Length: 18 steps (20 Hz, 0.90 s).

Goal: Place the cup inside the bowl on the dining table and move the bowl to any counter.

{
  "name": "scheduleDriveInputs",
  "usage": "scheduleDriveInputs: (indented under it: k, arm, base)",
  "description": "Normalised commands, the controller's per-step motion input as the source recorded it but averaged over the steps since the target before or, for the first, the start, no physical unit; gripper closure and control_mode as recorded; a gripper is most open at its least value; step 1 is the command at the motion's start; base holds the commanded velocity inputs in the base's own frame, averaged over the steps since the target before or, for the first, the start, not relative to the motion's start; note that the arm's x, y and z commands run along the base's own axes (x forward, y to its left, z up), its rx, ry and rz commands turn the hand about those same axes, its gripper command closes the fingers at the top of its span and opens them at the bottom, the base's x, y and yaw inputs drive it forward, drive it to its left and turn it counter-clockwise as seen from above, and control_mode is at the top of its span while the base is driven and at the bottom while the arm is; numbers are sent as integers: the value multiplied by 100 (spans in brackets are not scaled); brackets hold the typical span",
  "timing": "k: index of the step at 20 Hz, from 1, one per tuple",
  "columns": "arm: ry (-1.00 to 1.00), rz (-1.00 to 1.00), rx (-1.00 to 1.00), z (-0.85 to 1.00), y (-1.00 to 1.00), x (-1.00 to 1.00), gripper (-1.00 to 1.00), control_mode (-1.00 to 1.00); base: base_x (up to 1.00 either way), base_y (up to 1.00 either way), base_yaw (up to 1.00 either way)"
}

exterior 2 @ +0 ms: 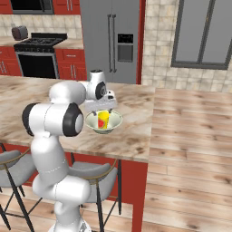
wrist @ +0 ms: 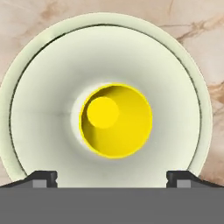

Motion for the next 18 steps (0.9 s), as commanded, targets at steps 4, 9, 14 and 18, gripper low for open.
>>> scheduleDriveInputs:
  k: [4,9,14,18]
  arm:
    - [11,-19,0,17,-47,0,-100,-100]
    - [4,-24,0,13,-51,0,-100,-100]
    - [3,-28,3,-2,-45,0,-100,-100]
    - [1,-25,9,-25,-39,0,-100,-100]
  base:
    - [0,0,0]
    - [0,0,0]
    - [0,0,0]
    - [0,0,0]
